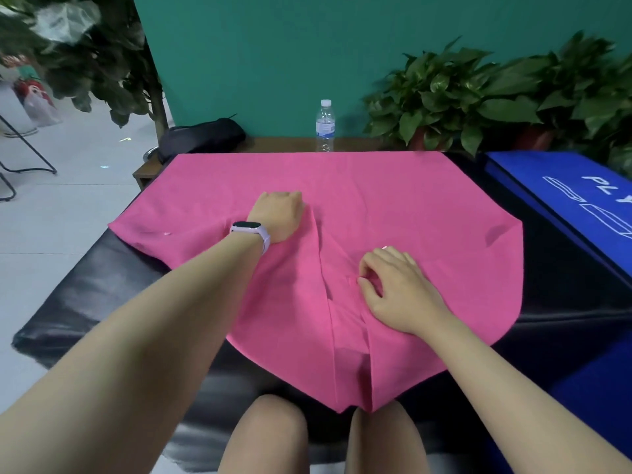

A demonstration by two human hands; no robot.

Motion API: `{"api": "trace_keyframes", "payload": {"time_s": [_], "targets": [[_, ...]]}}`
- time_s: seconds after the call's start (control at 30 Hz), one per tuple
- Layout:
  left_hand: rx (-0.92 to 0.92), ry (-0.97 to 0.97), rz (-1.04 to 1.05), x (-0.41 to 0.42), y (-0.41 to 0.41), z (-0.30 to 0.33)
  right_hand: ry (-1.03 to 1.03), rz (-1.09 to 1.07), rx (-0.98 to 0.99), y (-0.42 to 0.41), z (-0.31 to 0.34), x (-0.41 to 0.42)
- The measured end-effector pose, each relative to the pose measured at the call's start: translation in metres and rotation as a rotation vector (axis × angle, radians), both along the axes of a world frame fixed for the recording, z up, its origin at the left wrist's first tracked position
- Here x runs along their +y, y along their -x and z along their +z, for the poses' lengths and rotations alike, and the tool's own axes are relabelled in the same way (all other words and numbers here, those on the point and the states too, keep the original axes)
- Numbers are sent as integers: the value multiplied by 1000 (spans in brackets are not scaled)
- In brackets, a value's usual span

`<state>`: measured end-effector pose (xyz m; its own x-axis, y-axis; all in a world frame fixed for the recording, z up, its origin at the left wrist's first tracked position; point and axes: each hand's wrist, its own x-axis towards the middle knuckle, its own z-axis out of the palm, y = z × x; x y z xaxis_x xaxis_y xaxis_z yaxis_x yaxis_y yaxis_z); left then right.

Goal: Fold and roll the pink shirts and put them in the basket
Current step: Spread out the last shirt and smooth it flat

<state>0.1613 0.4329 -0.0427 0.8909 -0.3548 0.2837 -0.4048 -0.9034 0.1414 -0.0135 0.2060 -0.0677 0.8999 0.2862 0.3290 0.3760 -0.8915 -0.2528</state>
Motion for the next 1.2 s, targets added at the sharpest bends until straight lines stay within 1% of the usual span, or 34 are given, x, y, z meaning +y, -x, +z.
{"api": "trace_keyframes", "payload": {"time_s": [0.07, 0.13, 0.2, 0.23, 0.27, 0.33, 0.37, 0.43, 0.53, 0.63, 0.67, 0.77, 0.83, 1.0, 1.1, 1.2], "targets": [[43, 101, 14, -2, -2, -13, 65, 61, 11, 0, 4, -4], [56, 203, 10, 2, -7, -19, 189, 137, 30, -4, 9, -8], [16, 202, -57, 4, -8, -21, 268, 209, 64, -13, 18, -11], [-8, 190, -93, 4, -8, -22, 208, 243, 100, -18, 23, -10], [-29, 179, -117, 4, -8, -22, 55, 264, 142, -24, 31, -8], [-56, 178, -132, 3, -11, -24, -335, 267, 147, -47, 47, -6], [-54, 178, -133, 4, -13, -25, -436, 255, 118, -62, 55, -5], [-45, 198, -131, 6, -15, -25, -482, 233, 94, -94, 64, -1], [-15, 250, -109, 6, -15, -27, -431, 123, 100, -141, 58, 5], [-22, 261, -71, 5, -17, -29, -481, -21, 90, -174, 34, 10], [-27, 265, -62, 5, -18, -30, -470, -65, 90, -180, 24, 11], [-27, 260, -63, 6, -23, -32, -269, -166, 71, -184, -1, 15], [-23, 252, -68, 6, -24, -33, -164, -180, 28, -183, -6, 16], [-7, 222, -62, 3, -19, -31, -79, -202, 6, -178, -3, 16], [7, 209, -39, 4, -9, -28, -90, -186, 31, -171, 0, 16], [17, 221, -25, 4, 11, -24, -158, -203, 77, -156, 2, 13]]}}
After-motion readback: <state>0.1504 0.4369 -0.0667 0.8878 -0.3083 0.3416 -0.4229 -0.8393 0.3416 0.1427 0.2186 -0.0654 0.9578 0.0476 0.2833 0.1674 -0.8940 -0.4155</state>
